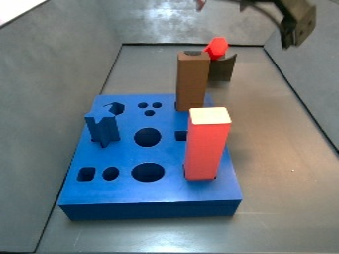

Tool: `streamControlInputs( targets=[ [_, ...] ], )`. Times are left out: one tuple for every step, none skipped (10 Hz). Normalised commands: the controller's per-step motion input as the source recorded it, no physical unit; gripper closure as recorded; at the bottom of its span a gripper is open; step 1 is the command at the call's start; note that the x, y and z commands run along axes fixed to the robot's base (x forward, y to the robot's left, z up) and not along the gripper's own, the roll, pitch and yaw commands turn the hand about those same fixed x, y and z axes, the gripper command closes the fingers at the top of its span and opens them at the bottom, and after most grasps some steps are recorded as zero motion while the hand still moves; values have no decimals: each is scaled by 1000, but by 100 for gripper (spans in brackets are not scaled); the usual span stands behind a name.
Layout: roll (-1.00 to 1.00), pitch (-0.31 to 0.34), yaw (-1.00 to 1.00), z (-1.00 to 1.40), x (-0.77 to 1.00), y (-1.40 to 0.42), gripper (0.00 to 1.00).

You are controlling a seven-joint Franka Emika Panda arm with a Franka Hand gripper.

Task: Pick up the hexagon object. Move up. Place the hexagon object on the fixture. Regrasp the hexagon object. Move to above the board. Insert the hexagon object.
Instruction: Regrasp the hexagon object, then move to above the board.

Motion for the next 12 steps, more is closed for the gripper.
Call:
streamControlInputs(
  targets=[
    [78,-117,1,-1000,77,27,0],
    [73,-108,-20,-1000,78,23,0],
    [69,-89,-39,-1000,80,23,0],
    [68,-77,-48,-1000,83,15,0],
    [71,-58,-52,-866,72,11,0],
    [64,-34,-48,-683,64,6,0],
    [65,-19,-43,-552,61,4,0],
    [67,-7,-32,-423,62,0,0],
    [74,6,-15,-260,66,-1,0],
    [0,0,0,0,0,0,100],
    [93,-45,119,1000,269,174,100],
    [85,-45,107,1000,267,171,100]
  ],
)
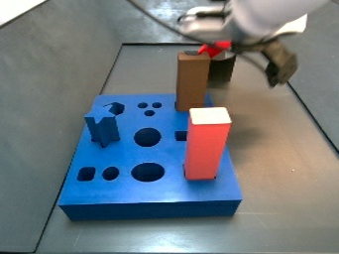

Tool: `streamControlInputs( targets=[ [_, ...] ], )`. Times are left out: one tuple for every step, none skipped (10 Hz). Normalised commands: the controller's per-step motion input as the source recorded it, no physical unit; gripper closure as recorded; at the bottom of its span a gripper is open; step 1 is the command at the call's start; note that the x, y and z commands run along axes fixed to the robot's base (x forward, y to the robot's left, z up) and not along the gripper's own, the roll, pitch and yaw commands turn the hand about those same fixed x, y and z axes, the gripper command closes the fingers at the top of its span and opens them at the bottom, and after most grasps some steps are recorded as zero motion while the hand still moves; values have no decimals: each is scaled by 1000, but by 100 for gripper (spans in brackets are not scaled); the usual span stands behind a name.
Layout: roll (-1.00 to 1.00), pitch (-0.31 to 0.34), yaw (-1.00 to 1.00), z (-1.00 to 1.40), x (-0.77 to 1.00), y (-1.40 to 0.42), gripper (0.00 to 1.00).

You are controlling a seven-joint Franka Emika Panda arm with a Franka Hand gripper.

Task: Pick up the hexagon object. Move up. Place the hexagon object on the fixture. Regrasp the hexagon object. Move to above the board. Insert the hexagon object.
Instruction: Move to above the board.

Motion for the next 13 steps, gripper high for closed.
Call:
streamControlInputs(
  targets=[
    [71,-40,68,1000,252,157,100],
    [57,-26,31,1000,237,143,100],
    [39,-7,3,1000,231,136,100],
    [35,14,-7,1000,220,126,100],
    [36,37,-10,1000,205,113,100],
    [34,61,-8,1000,195,103,100],
    [32,76,-5,1000,188,97,100],
    [24,112,10,1000,174,76,100],
    [19,126,20,1000,167,68,100],
    [8,147,42,1000,149,50,100],
    [-1,154,59,1000,136,38,100],
    [-13,161,83,817,99,16,100],
    [-18,161,99,673,73,1,100]
  ],
)
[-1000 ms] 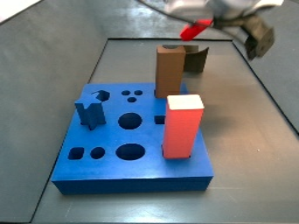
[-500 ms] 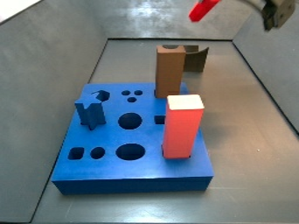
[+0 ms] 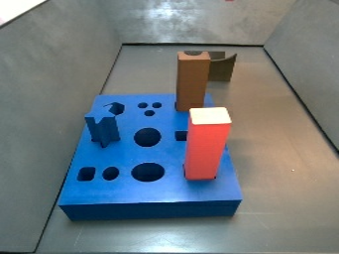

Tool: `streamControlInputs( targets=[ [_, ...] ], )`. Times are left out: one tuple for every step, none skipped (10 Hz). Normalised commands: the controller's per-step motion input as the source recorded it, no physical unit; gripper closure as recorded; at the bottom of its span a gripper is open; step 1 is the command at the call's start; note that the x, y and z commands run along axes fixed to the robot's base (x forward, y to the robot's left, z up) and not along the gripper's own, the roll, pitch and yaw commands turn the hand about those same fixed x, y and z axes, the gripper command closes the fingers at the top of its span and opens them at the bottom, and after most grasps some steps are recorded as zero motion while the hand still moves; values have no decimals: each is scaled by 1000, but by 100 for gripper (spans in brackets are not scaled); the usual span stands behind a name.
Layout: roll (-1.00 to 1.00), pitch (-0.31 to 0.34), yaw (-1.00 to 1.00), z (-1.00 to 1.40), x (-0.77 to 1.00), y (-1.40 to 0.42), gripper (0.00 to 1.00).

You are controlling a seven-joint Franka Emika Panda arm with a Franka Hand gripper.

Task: Pick up the hexagon object. Move up. Place the hexagon object on the fixture. Regrasp the hexagon object. Move to above the board. Insert the hexagon object.
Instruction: Move to above the board.

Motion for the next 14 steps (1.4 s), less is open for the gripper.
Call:
streamControlInputs(
  targets=[
    [-30,146,118,486,43,-7,100],
    [-40,135,130,347,33,-9,100],
    [-1000,18,-104,270,-844,-1000,100],
    [-1000,8,-103,243,-847,-1000,100],
    [-1000,-21,-103,257,-908,-1000,100],
    [-1000,-27,-101,247,-929,-1000,100],
    [-1000,-29,-107,253,-956,-1000,100],
    [-1000,-25,-109,249,-964,-1000,100],
    [-1000,-25,-113,258,-1000,-983,100],
    [-1000,-24,-113,249,-1000,-956,100],
    [-1000,-29,-111,166,-718,-624,100],
    [-1000,-24,-108,98,-470,-370,100],
    [-1000,-11,-102,41,-240,-159,100],
    [-1000,-8,-102,32,-170,-107,100]
  ],
)
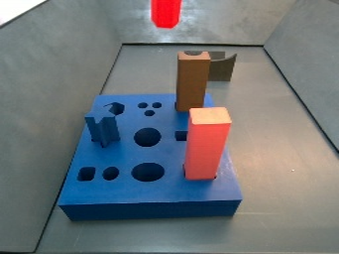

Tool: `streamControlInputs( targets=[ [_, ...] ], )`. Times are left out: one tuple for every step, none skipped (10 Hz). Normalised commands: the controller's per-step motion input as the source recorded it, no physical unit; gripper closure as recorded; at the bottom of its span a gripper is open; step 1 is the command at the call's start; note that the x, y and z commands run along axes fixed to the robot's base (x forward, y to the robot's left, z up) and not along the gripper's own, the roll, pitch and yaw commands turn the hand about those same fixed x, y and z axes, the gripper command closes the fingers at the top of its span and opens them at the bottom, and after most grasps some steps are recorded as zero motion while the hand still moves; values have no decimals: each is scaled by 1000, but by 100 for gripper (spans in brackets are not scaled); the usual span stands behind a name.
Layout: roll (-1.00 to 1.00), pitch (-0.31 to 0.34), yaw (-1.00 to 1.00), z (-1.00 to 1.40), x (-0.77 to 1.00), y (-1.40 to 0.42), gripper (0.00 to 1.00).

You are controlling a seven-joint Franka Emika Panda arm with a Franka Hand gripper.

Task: Pick up the hexagon object. Move up. Place the hexagon object on the fixture. Regrasp the hexagon object. Move to above the board. Insert the hexagon object.
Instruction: Move to above the board, then insert the hexagon object.

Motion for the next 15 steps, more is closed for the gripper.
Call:
streamControlInputs(
  targets=[
    [-761,-13,-65,16,-107,-44,100],
    [-545,-23,-45,8,-84,-19,100],
    [-375,-26,-29,8,-67,-4,100],
    [-257,-31,-19,1,-52,2,100],
    [0,-33,0,0,-49,0,100],
    [-1,0,0,-86,0,43,100],
    [0,-54,-191,-234,-166,34,100],
    [-16,-116,-526,-294,-540,109,100],
    [-113,-190,-460,-286,-640,174,100],
    [-159,-203,-323,-314,-746,240,100],
    [-231,-209,-214,-409,-811,269,100],
    [-351,-169,-106,-451,-803,349,100],
    [-366,-227,-303,-377,-600,180,100],
    [-291,-214,-626,-469,-486,0,100],
    [-289,-213,-629,-469,-483,0,100]
  ],
)
